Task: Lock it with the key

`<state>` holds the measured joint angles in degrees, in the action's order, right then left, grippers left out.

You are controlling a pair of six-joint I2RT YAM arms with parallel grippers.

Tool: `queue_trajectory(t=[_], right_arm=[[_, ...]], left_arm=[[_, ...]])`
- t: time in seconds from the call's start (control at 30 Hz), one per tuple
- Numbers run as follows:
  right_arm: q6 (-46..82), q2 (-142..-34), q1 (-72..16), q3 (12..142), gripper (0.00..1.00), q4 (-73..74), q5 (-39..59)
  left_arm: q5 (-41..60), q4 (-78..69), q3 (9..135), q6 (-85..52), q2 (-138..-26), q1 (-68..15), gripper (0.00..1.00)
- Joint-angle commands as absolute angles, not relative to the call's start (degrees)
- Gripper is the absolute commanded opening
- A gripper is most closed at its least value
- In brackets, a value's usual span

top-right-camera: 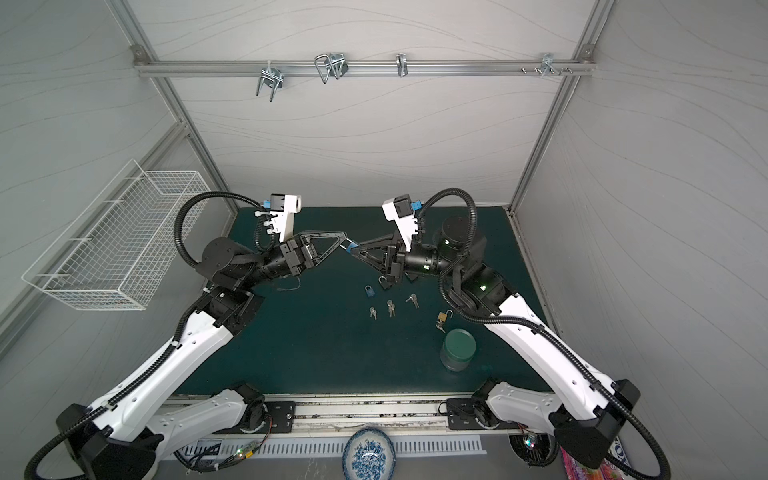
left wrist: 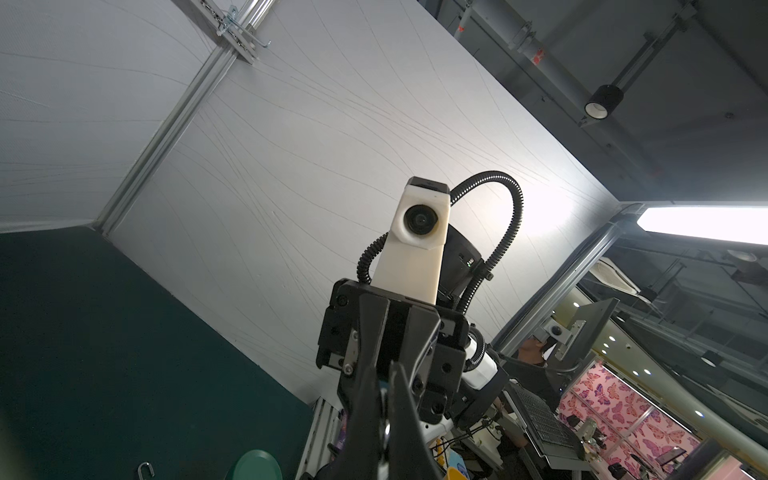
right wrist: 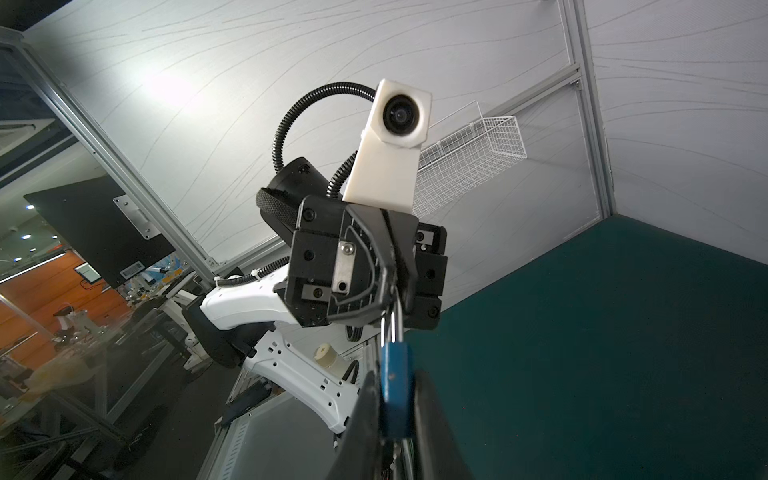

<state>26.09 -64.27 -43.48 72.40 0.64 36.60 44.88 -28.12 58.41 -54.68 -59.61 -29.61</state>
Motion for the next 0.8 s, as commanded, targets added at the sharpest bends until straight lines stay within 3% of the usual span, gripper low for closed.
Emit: queue_trajectory(t=[0.0, 0.3, 0.53, 0.77], right_arm=[[27.5, -64.2, -43.7, 73.9, 0.00, 4.8, 34.5], [43.7, -66.7, -42.4, 73.9, 0.00, 17.3, 41.3], [45.2, -67.7, -42.0, 74.8, 0.00, 18.1, 40.7], [37.5, -67.8, -42.3, 74.9, 0.00, 13.7, 37.6]], left_arm=[[50.3, -29.0, 58.3, -55.0, -60.4, -31.8, 0.00], [50.1, -26.6, 58.2, -52.6, -60.7, -32.9, 0.00], [50.1, -24.8, 58.8, -51.1, -60.6, -33.6, 0.00], [49.6, -21.6, 59.1, -49.7, -60.7, -35.0, 0.00]])
